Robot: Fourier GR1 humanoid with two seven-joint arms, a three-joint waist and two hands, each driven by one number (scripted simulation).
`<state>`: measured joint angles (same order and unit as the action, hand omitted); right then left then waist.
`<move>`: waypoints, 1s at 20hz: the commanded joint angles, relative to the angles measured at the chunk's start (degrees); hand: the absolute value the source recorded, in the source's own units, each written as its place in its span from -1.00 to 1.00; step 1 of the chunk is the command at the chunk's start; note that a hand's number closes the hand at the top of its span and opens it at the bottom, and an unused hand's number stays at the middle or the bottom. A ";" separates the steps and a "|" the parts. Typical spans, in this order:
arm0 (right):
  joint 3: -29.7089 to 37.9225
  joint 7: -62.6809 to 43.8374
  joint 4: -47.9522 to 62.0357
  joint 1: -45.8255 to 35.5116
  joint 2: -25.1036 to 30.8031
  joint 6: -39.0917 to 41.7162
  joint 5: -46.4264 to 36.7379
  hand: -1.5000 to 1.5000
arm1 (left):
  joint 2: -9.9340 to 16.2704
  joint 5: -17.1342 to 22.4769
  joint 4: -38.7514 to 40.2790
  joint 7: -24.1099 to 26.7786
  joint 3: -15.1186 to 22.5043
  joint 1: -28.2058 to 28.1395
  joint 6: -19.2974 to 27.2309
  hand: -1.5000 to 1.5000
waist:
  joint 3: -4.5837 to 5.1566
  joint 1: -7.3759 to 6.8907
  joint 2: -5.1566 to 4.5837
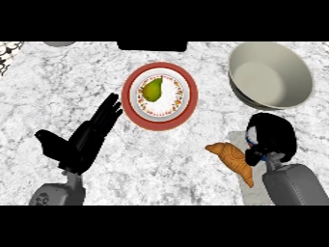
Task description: Pick the can from the placemat and place it in the bowl
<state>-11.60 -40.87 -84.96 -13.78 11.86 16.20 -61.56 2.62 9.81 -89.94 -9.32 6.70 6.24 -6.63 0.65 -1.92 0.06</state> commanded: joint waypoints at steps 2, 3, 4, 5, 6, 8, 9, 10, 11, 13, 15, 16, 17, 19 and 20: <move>-9.70 -18.56 7.93 -12.87 -11.39 -1.50 -3.84 1.00 | -0.21 0.05 0.68 -1.05 0.95 1.85 -0.91 0.00 | -0.60 -2.05 -0.65; -10.22 -21.40 10.18 -16.61 -11.48 -1.08 -3.35 1.00 | 1.39 1.36 1.04 -1.32 -1.67 3.31 -1.43 0.00 | -0.60 -2.11 -0.71; -11.07 -24.46 11.44 -19.49 -11.56 -3.18 -2.24 1.00 | -0.50 -0.06 3.41 2.08 0.25 2.05 -1.45 0.00 | -0.59 -1.61 -0.73; -12.33 -25.70 14.12 -21.84 -11.63 -4.97 -1.48 1.00 | -0.84 -0.23 2.10 -1.17 -0.50 3.94 0.87 0.00 | -0.64 -1.14 -0.56; -12.65 -27.16 14.63 -23.96 -11.67 -7.55 -0.06 1.00 | 0.16 0.01 2.49 -0.50 -0.91 3.14 -0.23 0.00 | -0.64 -1.17 -0.53; -15.38 -31.92 10.27 -27.44 -11.73 -6.98 2.31 1.00 | 0.47 0.01 3.02 1.64 -1.07 1.31 -1.09 0.00 | -0.60 -0.90 -0.25; -17.63 -32.14 11.89 -26.73 -11.75 -11.64 2.38 1.00 | 0.30 0.70 2.05 -0.26 -1.06 2.03 -0.98 0.00 | -0.63 -0.46 -0.24; -15.87 -33.37 8.90 -30.32 -11.77 -7.15 3.14 1.00 | 0.04 -0.24 1.80 -1.44 -0.92 3.02 0.42 0.00 | -0.62 0.06 -0.04; -16.23 -35.13 7.21 -32.98 -11.78 -5.11 1.85 1.00 | -0.18 0.11 2.48 -0.93 -1.31 3.16 0.37 0.00 | -0.59 0.26 0.08; -16.77 -38.50 4.75 -36.48 -11.80 -3.54 -0.07 1.00 | 1.41 -0.19 2.09 0.78 -0.87 0.32 -1.68 0.00 | -0.54 0.26 0.38; -16.42 -39.85 5.74 -40.94 -11.80 -1.83 -1.32 1.00 | 0.11 -0.97 3.45 0.15 -0.97 2.42 0.25 0.00 | -0.54 0.62 0.25; -16.71 -40.74 5.63 -40.88 -11.80 -1.80 -2.57 1.00 | 0.77 0.71 1.03 -3.29 -1.87 3.53 0.19 0.00 | -0.57 0.73 0.38; -15.71 -40.96 6.66 -43.54 -11.80 -1.41 -2.87 1.00 | -0.30 -0.02 2.60 -0.58 -1.48 2.99 0.48 0.00 | -0.54 0.73 0.25; -15.06 -42.09 6.67 -45.67 -11.81 0.75 -2.69 1.00 | 0.22 -1.21 3.31 1.20 -0.96 0.86 0.04 0.00 | -0.52 0.86 0.29; -12.11 -39.23 8.29 -46.05 -11.81 -0.44 -3.84 1.00 | 0.16 -1.05 2.68 1.93 -1.09 -0.27 0.00 0.00 | -0.56 1.06 0.16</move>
<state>-25.96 -68.27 -77.79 -54.23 1.06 11.02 -64.03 2.69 9.29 -87.60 -9.37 5.57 7.89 -6.37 0.10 -1.29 0.28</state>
